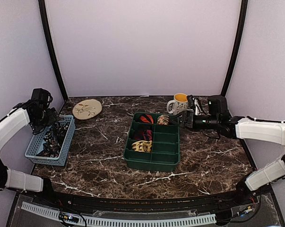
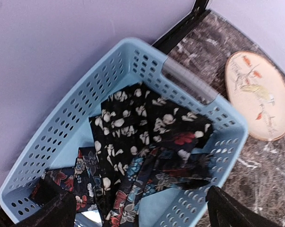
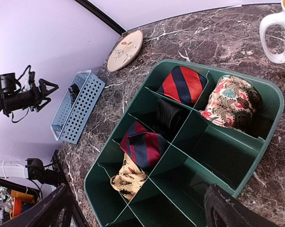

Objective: Roll the ties
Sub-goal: Pick up the tie from the bin.

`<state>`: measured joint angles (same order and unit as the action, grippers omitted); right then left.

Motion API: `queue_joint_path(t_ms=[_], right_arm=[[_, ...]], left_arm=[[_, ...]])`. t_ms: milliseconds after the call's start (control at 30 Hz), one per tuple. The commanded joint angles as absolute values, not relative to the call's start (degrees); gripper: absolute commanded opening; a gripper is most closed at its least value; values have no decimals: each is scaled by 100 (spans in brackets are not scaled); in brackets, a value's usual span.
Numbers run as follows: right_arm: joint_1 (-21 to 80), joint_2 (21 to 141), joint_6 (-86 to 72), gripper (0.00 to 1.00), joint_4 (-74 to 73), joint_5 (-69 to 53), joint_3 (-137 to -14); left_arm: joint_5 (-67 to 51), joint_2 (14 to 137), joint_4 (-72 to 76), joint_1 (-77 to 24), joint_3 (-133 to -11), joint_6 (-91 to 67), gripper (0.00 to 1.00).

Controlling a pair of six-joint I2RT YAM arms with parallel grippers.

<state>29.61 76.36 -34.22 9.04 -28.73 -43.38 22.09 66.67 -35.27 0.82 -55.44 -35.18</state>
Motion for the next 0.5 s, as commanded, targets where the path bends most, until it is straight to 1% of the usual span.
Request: queue_joint_path(t_ms=[0, 167, 200, 233, 267, 400, 433, 467], right_arm=[[2919, 7751, -3498, 97, 1340, -3116, -4501], [2892, 7928, -3454, 97, 1275, -3204, -4677], [2880, 7948, -3453, 97, 1261, -3209, -4699], [2882, 7958, -3461, 97, 1264, -3204, -4709], [2875, 7962, -3468, 97, 1264, -3196, -4715], [2865, 7953, -3510, 97, 1281, -3182, -4718], [2865, 7962, -3523, 97, 1290, -3179, -4712], [2863, 7977, -3522, 97, 1296, -3195, -4719]], left_arm=[[2138, 7215, -3363, 231, -5167, -3325, 99], [1966, 8181, -2844, 245, -5080, -3147, 99], [1930, 8301, -2730, 245, -5080, -3102, 98], [1923, 8389, -2677, 246, -5088, -3079, 94], [1939, 8435, -2642, 242, -5085, -3064, 89], [1962, 8172, -2446, 242, -4997, -2981, 54], [1962, 8052, -2357, 246, -4968, -2901, 43], [1975, 7938, -2285, 245, -4965, -2819, 29]])
